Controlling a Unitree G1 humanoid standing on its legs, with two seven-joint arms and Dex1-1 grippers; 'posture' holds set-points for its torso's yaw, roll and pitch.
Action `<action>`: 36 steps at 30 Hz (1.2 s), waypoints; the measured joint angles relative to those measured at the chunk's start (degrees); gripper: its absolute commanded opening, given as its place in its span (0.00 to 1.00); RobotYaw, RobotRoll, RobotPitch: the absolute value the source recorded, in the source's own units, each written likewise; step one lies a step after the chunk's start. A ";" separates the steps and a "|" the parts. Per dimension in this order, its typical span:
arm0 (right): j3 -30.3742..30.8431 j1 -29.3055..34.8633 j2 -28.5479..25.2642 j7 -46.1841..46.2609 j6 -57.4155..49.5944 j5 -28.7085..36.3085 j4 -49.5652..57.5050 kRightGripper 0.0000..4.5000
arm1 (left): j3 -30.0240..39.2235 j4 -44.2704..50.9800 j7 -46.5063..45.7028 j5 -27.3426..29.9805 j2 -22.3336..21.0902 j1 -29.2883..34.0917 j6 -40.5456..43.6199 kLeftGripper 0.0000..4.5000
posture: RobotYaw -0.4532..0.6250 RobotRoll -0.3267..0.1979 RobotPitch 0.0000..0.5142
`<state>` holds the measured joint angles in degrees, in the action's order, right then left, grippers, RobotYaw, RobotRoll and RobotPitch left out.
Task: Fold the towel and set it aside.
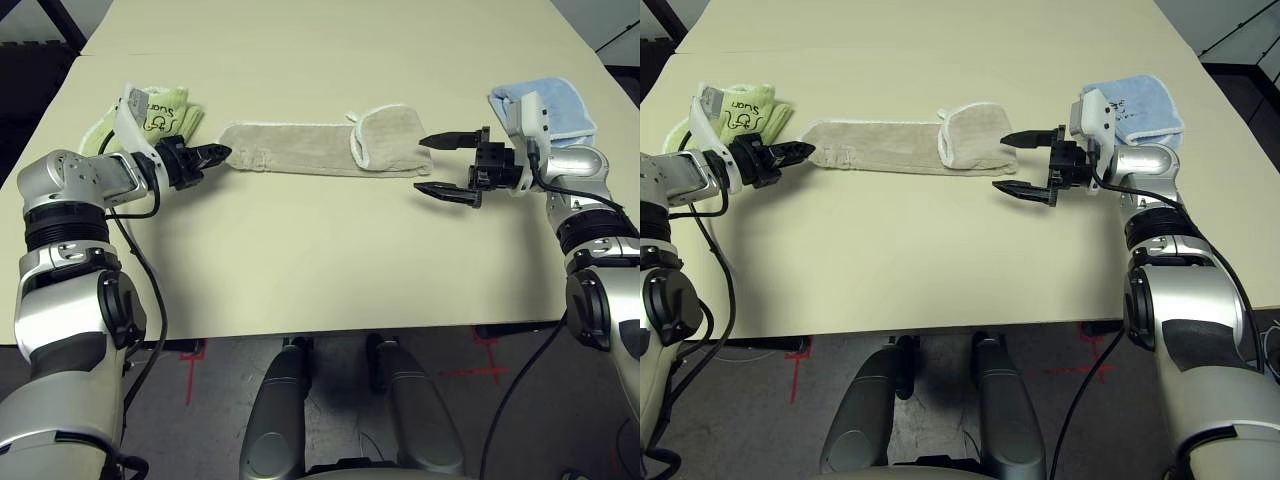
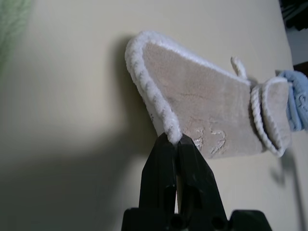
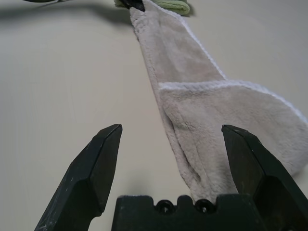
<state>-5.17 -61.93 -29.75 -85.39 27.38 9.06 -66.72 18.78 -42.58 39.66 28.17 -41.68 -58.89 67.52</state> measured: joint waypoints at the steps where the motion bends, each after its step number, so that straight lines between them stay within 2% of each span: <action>1: 0.00 -0.07 0.03 0.12 0.02 -0.12 0.00 1.00 | -0.51 1.69 0.76 0.04 -0.90 1.16 0.98 0.01 | 0.50 0.62 0.43; 8: -0.01 -0.67 0.00 0.42 -0.48 -0.24 -0.22 1.00 | -1.89 8.40 4.11 0.81 -6.97 6.70 4.70 0.01 | 0.52 0.62 0.41; 16: -0.11 -0.68 0.03 0.03 -4.76 -0.07 -0.47 1.00 | -1.78 8.95 3.92 0.70 -7.53 6.86 0.94 0.01 | 0.52 0.62 0.40; 28: -0.12 -0.67 0.02 -1.39 -7.73 0.40 -0.44 1.00 | -8.10 7.16 8.28 -2.46 -9.40 4.02 -4.44 0.01 | 0.52 0.62 0.39; 36: -0.12 -0.65 -0.14 -1.40 -7.72 0.39 -0.38 1.00 | -10.61 5.22 11.94 -4.90 -13.34 4.22 -7.28 0.01 | 0.52 0.62 0.39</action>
<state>-5.29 -62.58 -29.89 -86.78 19.65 9.46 -67.10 8.18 -37.36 51.60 23.27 -55.03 -54.67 60.24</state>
